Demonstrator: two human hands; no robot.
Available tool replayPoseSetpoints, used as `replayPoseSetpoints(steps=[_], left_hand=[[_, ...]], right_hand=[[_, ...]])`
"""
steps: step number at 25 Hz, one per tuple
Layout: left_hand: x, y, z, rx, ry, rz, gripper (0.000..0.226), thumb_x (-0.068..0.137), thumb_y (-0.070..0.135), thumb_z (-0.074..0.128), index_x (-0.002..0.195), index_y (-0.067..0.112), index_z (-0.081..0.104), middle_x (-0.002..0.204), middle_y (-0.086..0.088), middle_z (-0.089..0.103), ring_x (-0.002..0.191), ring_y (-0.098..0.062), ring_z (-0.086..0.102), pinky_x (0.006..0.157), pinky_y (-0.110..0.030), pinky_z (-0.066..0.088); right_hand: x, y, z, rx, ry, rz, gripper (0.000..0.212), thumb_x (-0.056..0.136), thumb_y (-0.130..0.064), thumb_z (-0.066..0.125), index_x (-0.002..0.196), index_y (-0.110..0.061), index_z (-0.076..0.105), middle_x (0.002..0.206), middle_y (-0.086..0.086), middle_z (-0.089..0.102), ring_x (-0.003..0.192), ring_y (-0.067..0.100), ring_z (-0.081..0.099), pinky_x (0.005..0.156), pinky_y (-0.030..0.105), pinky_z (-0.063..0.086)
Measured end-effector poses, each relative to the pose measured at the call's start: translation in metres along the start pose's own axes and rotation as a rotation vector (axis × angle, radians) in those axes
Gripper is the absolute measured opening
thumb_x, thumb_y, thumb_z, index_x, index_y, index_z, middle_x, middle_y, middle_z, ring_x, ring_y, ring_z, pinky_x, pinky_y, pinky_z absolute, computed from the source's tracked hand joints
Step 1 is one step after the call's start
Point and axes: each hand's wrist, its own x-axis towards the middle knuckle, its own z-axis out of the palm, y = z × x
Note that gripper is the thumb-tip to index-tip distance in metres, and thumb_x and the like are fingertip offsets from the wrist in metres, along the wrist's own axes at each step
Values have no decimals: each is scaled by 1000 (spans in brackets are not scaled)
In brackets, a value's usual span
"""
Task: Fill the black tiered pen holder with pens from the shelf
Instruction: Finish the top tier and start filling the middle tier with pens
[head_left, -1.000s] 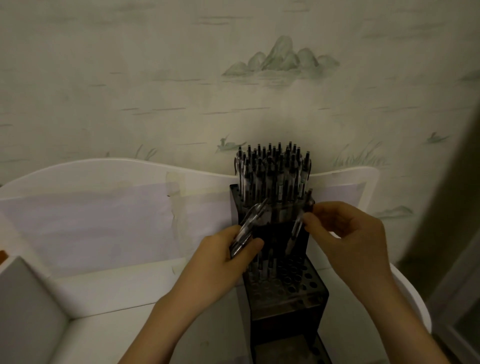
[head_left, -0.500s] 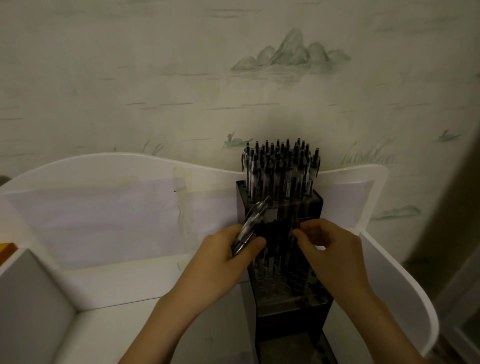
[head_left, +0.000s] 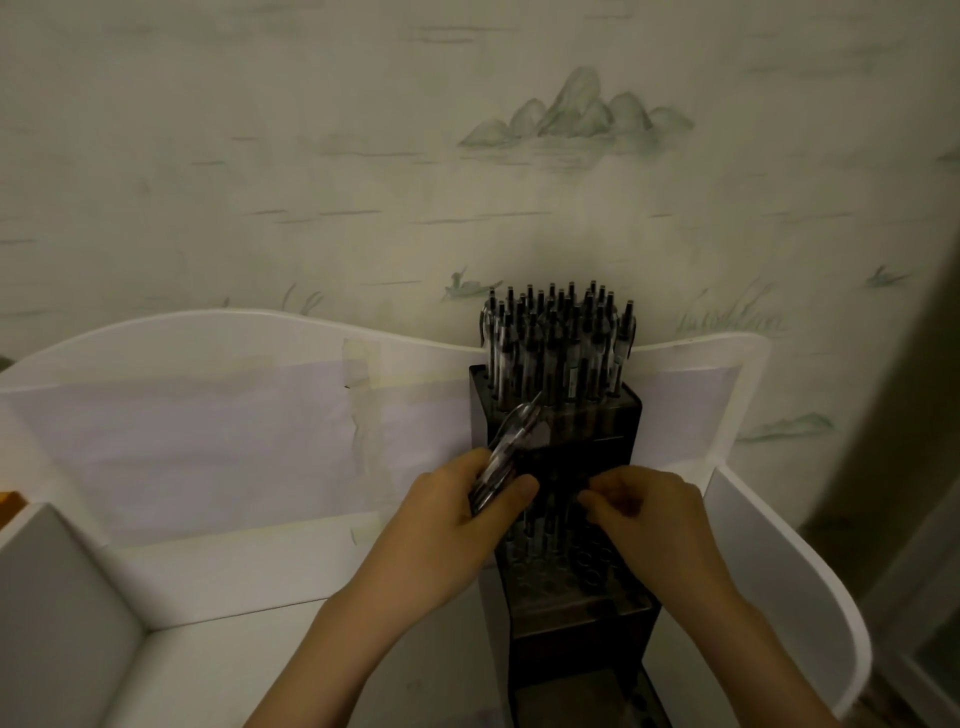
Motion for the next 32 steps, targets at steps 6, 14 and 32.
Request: replayPoseSetpoints(steps=[6, 14, 32], left_hand=[[0, -1, 2, 22, -16, -4, 34, 88, 53, 54, 73, 23, 55, 55, 18, 53, 47, 3, 46, 47, -9, 32], [3, 0, 14, 25, -50, -1, 25, 90, 48, 56, 90, 24, 62, 71, 5, 63, 58, -3, 57, 53, -19, 42], [7, -13, 10, 94, 2, -3, 16, 92, 42, 58, 85, 28, 60, 67, 18, 60, 56, 3, 54, 50, -11, 35]], right_hand=[[-13, -12, -10, 121, 84, -24, 19, 77, -24, 81, 93, -28, 72, 73, -20, 68, 74, -10, 63, 64, -1, 43], [-27, -67, -27, 482, -67, -224, 18, 74, -41, 74, 84, -26, 77, 79, -11, 75, 74, 7, 71, 68, 16, 55], [-7, -68, -49, 943, 86, 81, 13, 63, -16, 76, 75, -10, 78, 81, 15, 76, 73, 26, 74, 70, 27, 60]])
